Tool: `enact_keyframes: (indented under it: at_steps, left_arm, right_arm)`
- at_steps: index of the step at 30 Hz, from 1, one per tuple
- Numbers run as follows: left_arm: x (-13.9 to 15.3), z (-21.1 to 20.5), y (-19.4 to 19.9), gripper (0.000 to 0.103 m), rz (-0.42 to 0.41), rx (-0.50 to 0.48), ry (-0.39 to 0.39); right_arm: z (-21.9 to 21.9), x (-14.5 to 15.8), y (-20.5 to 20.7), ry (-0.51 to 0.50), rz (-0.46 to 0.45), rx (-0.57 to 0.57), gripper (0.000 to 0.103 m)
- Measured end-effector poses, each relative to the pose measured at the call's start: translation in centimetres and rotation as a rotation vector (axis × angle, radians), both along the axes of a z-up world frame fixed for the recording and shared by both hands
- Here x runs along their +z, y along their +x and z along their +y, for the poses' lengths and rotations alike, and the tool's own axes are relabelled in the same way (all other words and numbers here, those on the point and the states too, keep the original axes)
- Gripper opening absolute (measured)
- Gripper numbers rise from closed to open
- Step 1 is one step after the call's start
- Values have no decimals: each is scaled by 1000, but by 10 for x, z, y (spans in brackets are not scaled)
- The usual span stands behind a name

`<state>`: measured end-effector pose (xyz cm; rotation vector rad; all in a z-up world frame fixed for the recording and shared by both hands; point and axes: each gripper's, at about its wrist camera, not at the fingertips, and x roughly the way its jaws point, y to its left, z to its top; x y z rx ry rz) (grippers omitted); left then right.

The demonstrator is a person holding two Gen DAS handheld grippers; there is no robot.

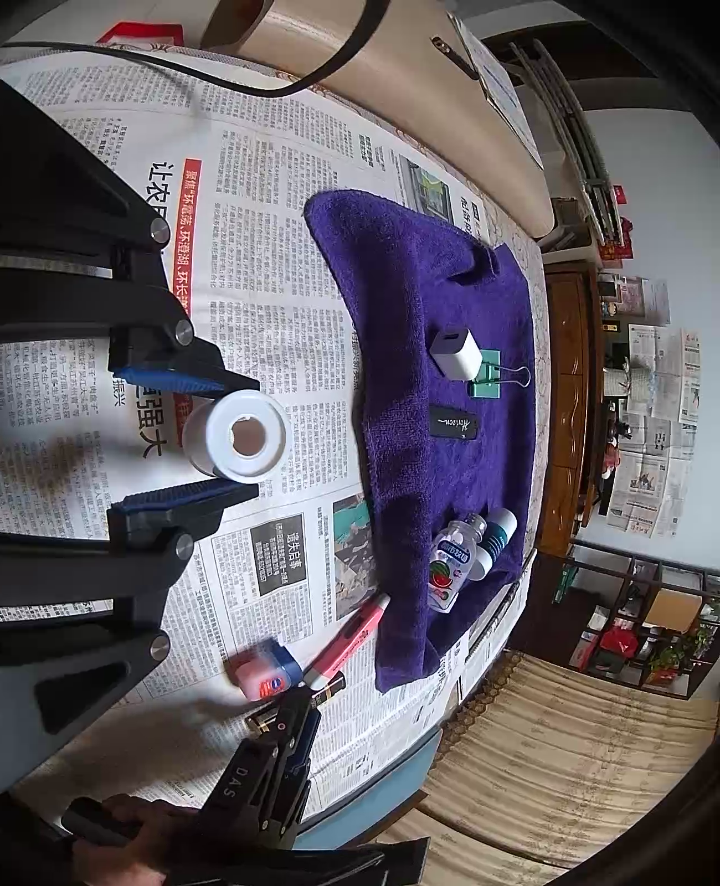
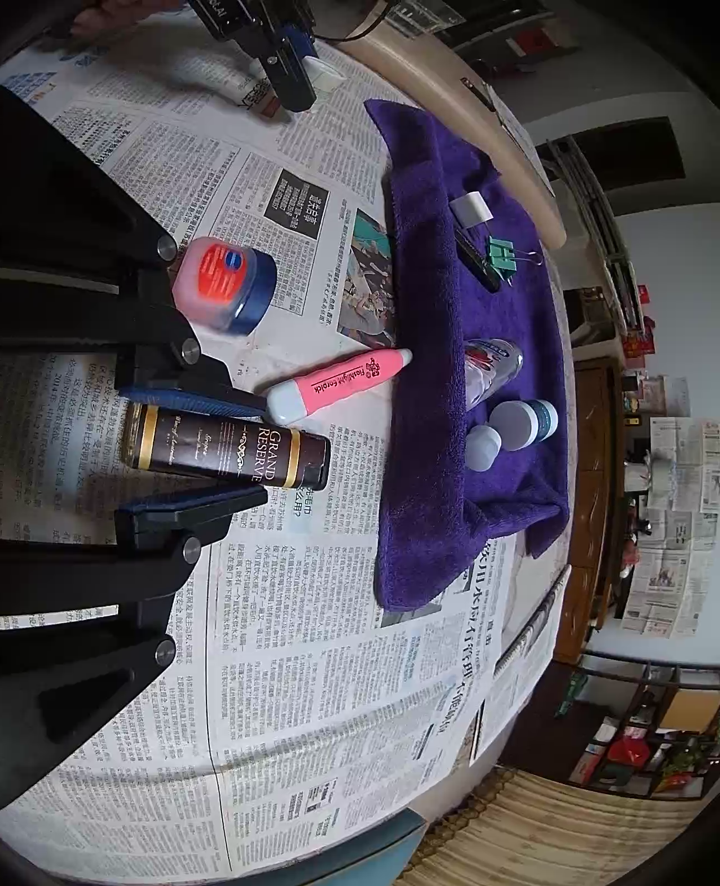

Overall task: Organize rigid objects
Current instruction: 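Grasp the white tape roll with the left tool while the right grasps the Grand Reserve bottle, then carry the tape roll and Grand Reserve bottle onto the towel and release both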

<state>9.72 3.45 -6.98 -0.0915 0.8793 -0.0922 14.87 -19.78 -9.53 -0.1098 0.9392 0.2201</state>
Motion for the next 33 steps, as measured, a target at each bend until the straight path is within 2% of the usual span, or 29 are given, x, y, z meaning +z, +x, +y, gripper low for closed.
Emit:
enact_keyframes:
  at_steps: [13, 21, 33]
  left_arm:
    - [2, 2, 0, 28, -2, 8, 5]
    - [13, 5, 3, 28, -15, 13, 6]
    - [38, 14, 36, 28, -37, 27, 1]
  right_arm:
    - [-18, 7, -3, 33, 14, -8, 24]
    - [-18, 16, -5, 48, 5, 7, 24]
    - [-10, 43, 14, 77, -27, 48, 24]
